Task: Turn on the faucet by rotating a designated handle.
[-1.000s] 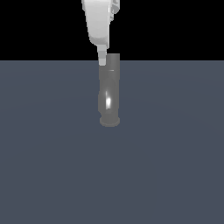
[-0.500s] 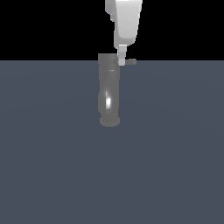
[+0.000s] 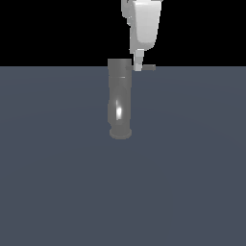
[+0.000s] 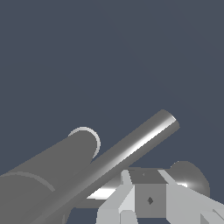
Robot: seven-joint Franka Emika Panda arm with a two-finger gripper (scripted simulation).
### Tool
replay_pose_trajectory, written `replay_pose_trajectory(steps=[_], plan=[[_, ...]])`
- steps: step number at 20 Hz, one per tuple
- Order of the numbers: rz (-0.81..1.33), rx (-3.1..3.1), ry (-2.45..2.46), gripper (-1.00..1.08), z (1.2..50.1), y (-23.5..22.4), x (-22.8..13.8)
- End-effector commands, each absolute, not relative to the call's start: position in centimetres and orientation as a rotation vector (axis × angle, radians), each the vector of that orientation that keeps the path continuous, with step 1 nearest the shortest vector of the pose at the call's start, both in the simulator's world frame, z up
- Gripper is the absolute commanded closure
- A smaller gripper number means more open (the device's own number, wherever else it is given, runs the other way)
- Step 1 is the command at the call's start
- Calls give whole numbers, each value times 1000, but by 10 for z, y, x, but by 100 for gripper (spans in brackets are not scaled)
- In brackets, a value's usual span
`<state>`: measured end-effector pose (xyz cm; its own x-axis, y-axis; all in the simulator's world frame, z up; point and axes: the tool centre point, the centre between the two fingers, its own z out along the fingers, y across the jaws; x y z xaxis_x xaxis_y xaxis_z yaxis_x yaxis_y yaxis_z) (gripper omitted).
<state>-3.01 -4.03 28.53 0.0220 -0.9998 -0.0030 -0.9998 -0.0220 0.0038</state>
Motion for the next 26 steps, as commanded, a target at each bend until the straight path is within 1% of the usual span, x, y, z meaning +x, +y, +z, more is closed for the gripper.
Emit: replay_pose_trajectory(steps=[1,26], plan=[[-1,2232,-2213,108,285,-54,-22],[0,2204,-2238,108,285,-115,31]])
